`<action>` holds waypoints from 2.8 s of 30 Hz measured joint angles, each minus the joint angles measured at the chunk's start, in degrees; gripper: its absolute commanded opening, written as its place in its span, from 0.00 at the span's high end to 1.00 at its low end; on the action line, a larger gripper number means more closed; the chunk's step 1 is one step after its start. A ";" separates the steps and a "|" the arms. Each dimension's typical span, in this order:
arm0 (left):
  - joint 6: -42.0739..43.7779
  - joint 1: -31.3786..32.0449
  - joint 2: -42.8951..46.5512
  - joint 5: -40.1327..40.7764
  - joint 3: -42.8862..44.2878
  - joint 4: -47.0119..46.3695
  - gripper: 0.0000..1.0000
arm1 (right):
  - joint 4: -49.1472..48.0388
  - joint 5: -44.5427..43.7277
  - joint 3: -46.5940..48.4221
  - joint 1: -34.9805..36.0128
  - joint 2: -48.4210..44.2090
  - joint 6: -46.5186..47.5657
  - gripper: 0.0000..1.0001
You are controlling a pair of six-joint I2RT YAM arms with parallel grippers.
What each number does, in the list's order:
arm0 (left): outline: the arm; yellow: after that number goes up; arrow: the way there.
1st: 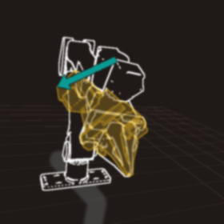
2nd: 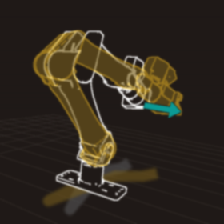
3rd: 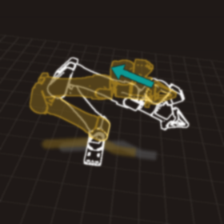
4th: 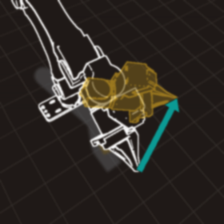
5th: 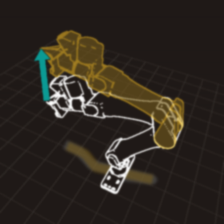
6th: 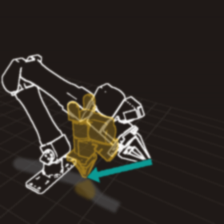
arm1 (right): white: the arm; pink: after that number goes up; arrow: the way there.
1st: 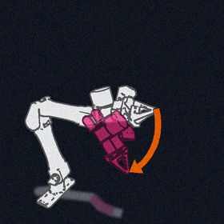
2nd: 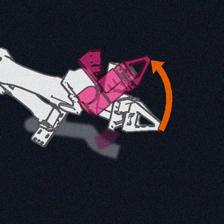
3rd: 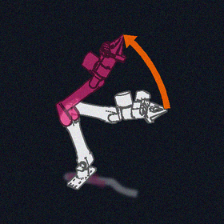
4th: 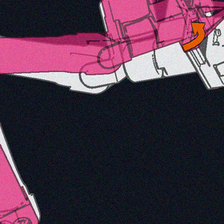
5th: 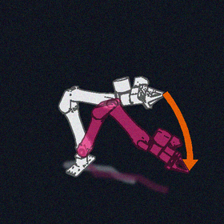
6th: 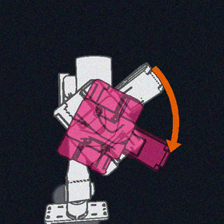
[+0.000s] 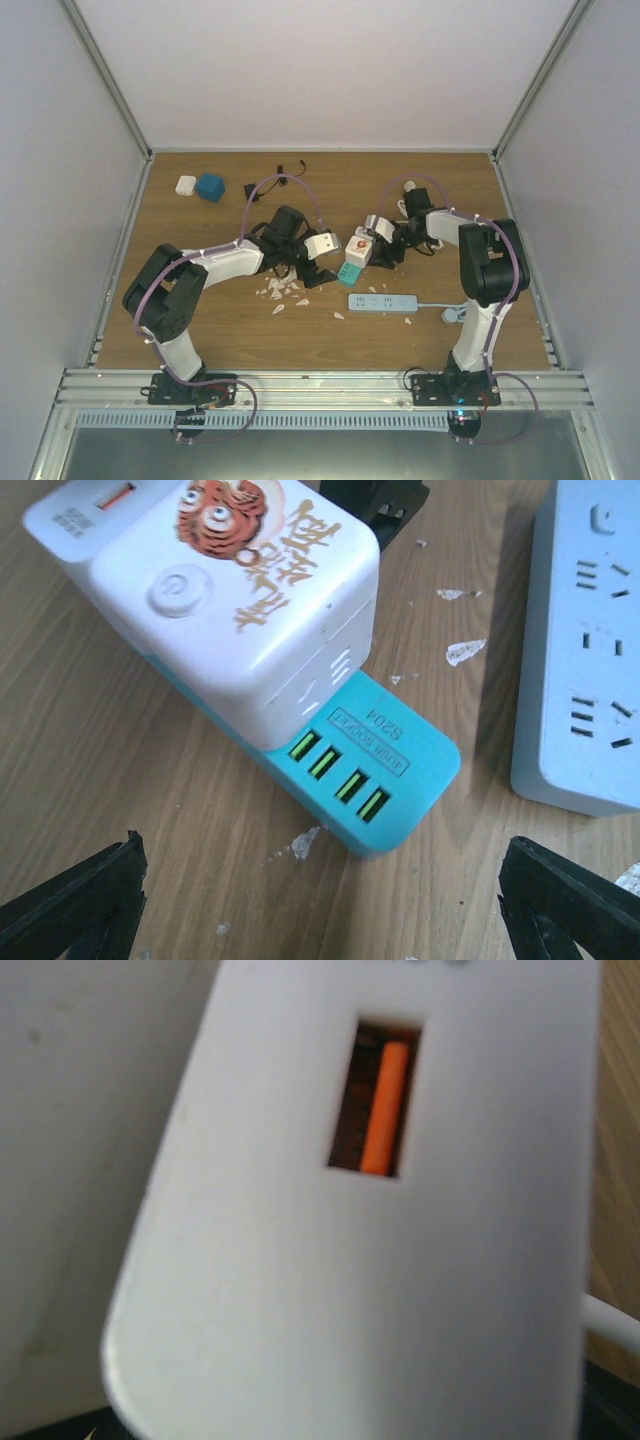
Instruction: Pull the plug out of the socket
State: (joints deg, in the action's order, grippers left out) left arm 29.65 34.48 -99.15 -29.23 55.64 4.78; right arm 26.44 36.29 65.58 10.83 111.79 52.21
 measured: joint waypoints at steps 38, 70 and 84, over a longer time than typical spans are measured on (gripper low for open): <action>9.77 -7.69 2.86 2.14 -5.79 4.13 0.51 | -2.80 9.99 -9.60 8.68 -5.92 -13.68 0.17; 9.73 -9.88 0.92 -1.05 -5.95 6.56 0.36 | -5.55 12.22 -11.39 2.91 -17.00 -13.55 0.14; 11.63 -10.62 2.01 -0.87 -8.24 5.22 0.62 | -6.60 12.09 -13.00 2.91 -17.09 -12.59 0.14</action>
State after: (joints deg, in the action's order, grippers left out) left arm 41.28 23.86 -97.14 -30.11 47.40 10.00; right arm 19.84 48.38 52.58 13.74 94.70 39.62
